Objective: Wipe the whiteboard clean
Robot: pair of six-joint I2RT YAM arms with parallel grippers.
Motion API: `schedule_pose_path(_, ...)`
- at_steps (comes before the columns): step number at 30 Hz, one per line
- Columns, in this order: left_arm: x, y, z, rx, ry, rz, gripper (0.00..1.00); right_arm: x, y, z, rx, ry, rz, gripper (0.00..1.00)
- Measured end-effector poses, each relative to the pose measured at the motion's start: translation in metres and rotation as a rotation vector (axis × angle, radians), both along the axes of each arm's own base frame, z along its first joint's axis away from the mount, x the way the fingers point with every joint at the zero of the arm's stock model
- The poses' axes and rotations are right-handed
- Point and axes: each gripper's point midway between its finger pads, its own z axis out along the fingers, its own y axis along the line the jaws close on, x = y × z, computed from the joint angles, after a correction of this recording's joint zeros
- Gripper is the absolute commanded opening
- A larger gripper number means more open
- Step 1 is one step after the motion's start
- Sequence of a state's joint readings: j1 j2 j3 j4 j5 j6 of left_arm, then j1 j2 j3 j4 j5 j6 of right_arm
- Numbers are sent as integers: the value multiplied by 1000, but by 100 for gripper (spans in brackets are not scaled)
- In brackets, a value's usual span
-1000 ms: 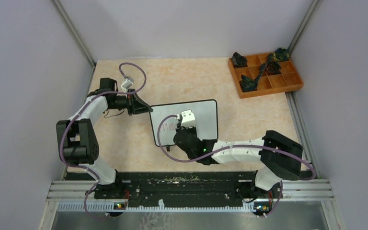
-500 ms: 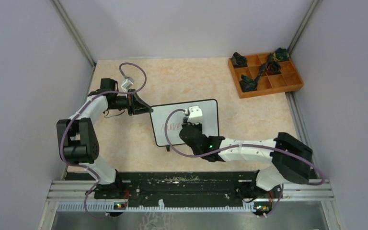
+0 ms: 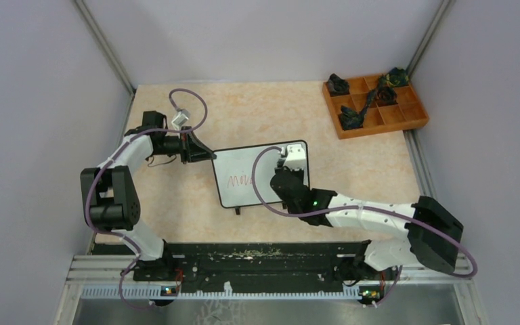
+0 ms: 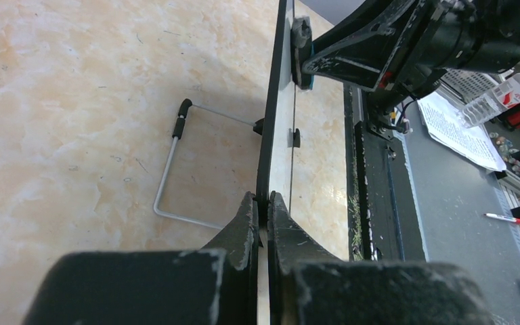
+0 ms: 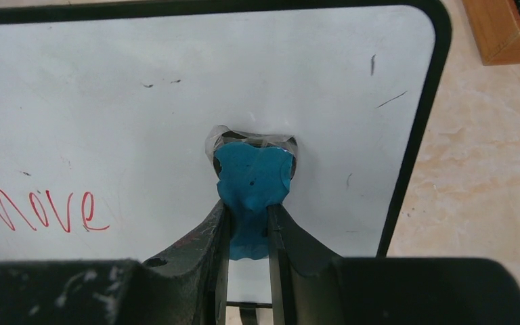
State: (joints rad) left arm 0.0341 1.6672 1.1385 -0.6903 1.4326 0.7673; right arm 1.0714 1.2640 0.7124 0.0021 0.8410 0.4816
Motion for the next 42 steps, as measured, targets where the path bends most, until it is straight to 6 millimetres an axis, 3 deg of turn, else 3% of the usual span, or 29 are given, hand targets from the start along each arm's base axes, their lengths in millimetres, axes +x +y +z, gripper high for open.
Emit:
schedule_pose_path(5,0,0,0,-1,4,1,0,0,28,-13,-45,17,49,0)
schedule_pose_path(20,3,3,-1,16,-3,13,0,-11,159,-17,-22,42,283,0)
schedule_pose_path(23,4,4,-1,18,-4,15,0,-12,172,-17,-12,49,305,0)
schedule_pose_path(31,2,2,-1,15,0,9,0,-15,163,-18,11,58,285,0)
schedule_pose_path(33,1,1,0,12,2,4,0,-18,147,-22,2,68,263,0)
schedule_pose_path(39,0,0,0,9,7,1,0,-20,75,-28,-49,86,144,0)
schedule_pose_path(42,-1,-1,0,8,8,-1,0,-20,52,-26,-60,80,96,0)
